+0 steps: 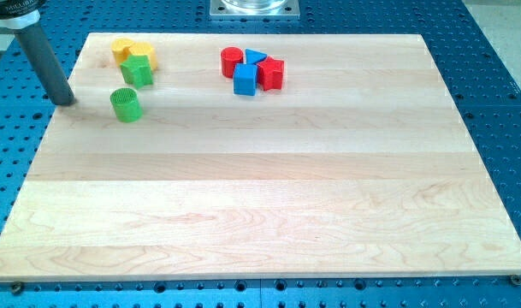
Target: Separate the blue blocks from the red blocks
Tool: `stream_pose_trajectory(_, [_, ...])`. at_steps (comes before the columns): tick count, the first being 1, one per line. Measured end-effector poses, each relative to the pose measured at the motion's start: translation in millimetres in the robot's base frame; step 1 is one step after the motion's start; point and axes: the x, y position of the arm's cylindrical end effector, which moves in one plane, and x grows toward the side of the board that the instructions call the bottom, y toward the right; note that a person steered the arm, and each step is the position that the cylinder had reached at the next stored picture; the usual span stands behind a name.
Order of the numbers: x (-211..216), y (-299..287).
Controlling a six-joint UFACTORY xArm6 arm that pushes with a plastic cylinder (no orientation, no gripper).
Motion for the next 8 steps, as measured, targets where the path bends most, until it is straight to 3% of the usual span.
stream_pose_trajectory(1, [19.6,-0.2])
stream_pose_trajectory(2, [62.6,36.1])
stream_pose_trajectory(5, [94.2,76.7])
stream_pose_trajectory(6, [94.4,83.1])
stream_pose_trajectory(8, [50.1,92.5])
